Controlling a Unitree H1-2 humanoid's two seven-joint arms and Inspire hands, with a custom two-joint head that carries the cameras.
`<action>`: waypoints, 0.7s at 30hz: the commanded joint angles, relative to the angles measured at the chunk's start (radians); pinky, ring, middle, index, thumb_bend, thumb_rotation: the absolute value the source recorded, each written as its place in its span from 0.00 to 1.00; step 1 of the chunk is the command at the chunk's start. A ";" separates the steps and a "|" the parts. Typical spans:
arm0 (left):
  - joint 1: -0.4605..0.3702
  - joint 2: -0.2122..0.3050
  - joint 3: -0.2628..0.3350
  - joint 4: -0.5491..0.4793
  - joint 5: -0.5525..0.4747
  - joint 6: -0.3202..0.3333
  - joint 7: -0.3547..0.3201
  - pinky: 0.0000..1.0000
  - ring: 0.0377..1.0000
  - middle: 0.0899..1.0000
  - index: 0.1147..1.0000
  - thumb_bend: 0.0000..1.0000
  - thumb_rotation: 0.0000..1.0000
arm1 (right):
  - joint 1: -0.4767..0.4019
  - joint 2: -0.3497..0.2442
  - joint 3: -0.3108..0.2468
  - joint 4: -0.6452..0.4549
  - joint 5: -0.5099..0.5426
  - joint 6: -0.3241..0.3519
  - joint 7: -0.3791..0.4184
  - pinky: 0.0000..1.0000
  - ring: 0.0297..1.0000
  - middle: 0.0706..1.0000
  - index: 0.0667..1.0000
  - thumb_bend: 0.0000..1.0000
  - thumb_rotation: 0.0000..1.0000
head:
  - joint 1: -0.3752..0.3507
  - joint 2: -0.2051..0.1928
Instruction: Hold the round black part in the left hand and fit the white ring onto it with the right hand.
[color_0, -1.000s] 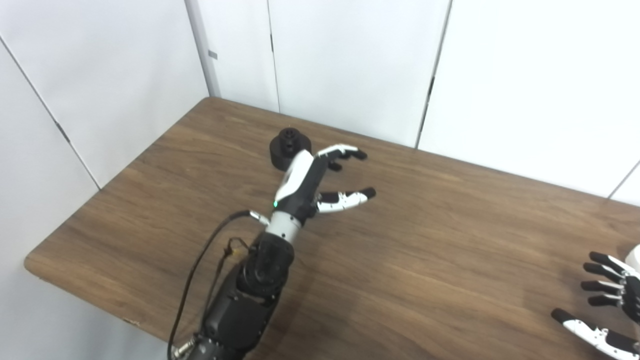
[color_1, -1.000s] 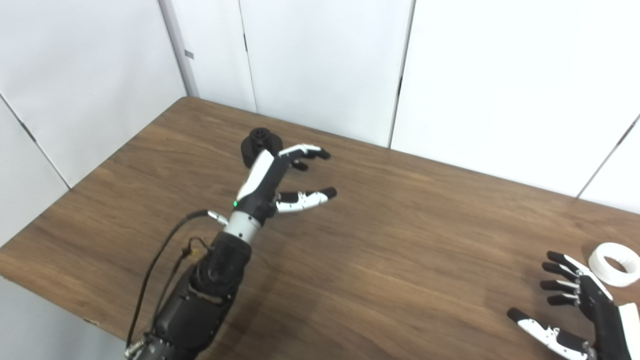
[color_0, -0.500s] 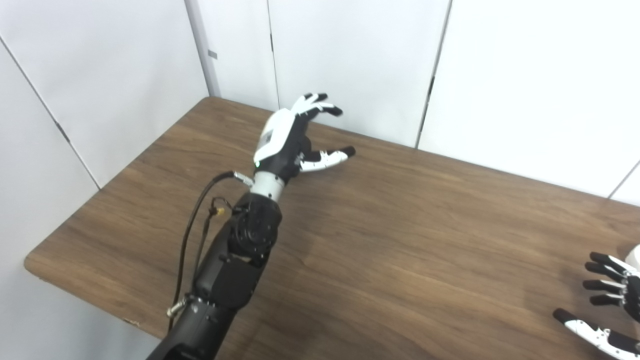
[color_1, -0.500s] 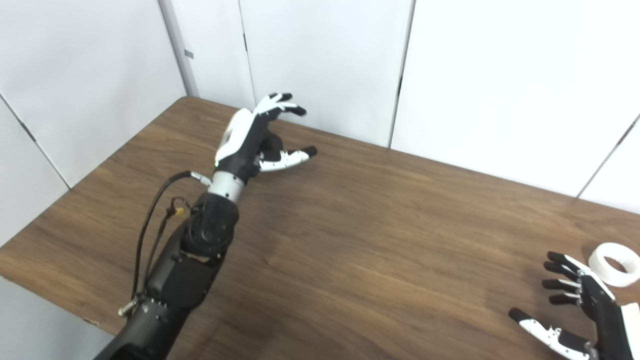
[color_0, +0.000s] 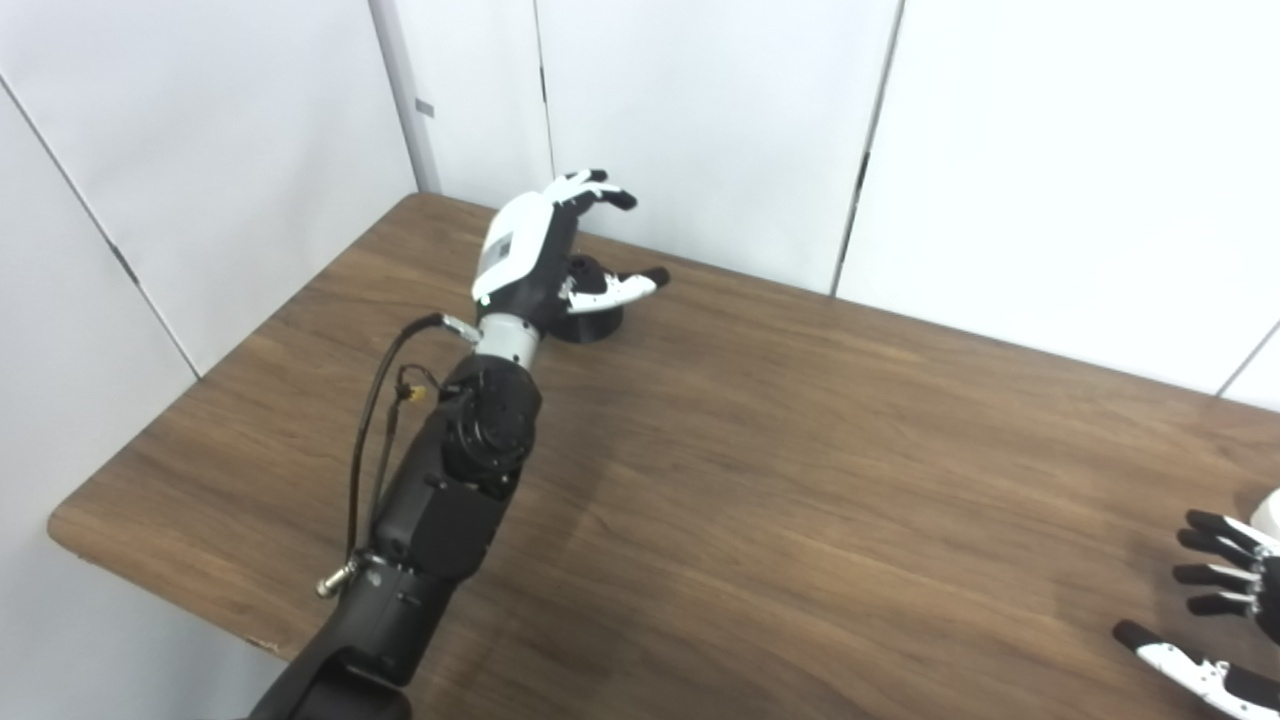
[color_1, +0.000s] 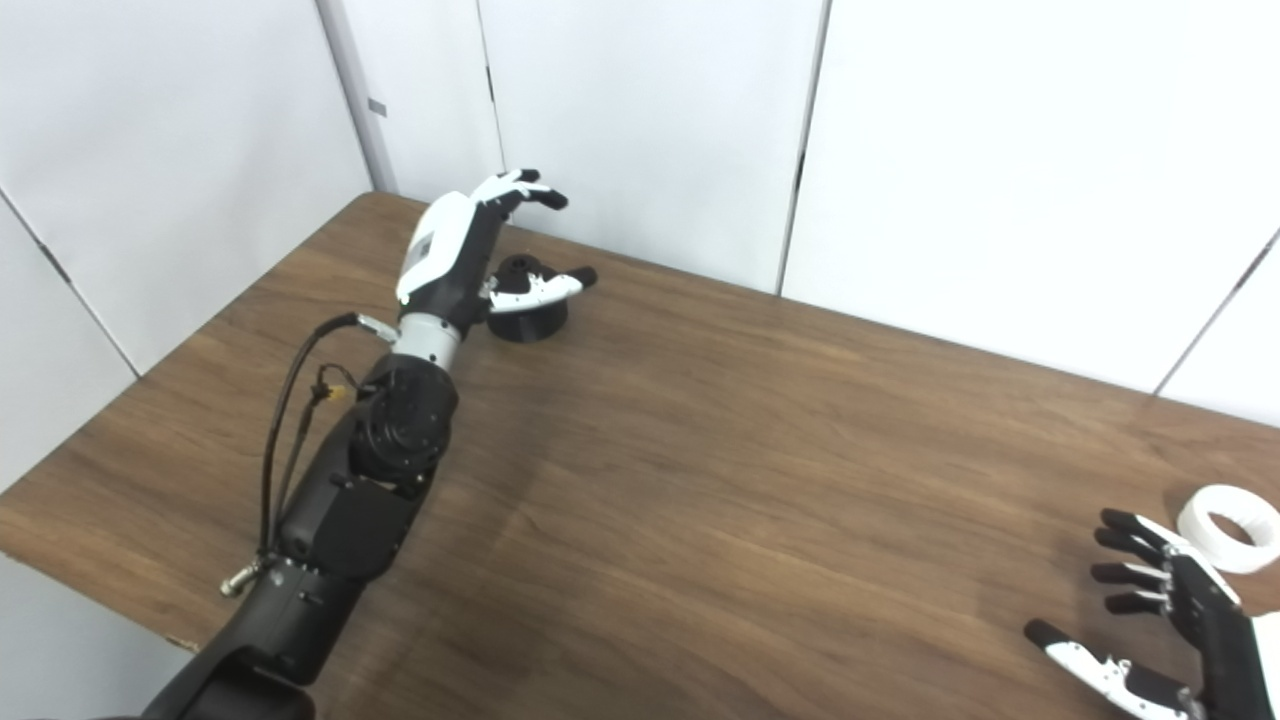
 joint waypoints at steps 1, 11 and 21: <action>-0.059 0.034 0.011 -0.001 0.005 -0.004 0.026 0.75 0.93 0.90 0.67 0.85 0.27 | -0.018 -0.013 -0.011 -0.034 0.005 -0.046 -0.011 0.55 0.64 0.72 0.74 0.64 0.00 | 0.001 0.000; -0.091 0.082 0.010 0.075 0.028 0.009 0.060 0.70 0.92 0.89 0.66 0.89 0.27 | -0.015 -0.013 -0.012 -0.035 0.008 -0.053 -0.010 0.55 0.64 0.72 0.74 0.64 0.00 | 0.000 0.003; -0.125 0.144 -0.052 0.150 0.092 0.112 0.026 0.82 0.96 0.93 0.73 1.00 0.40 | -0.012 -0.015 -0.015 -0.043 0.005 -0.044 -0.008 0.55 0.64 0.72 0.74 0.63 0.00 | -0.002 0.005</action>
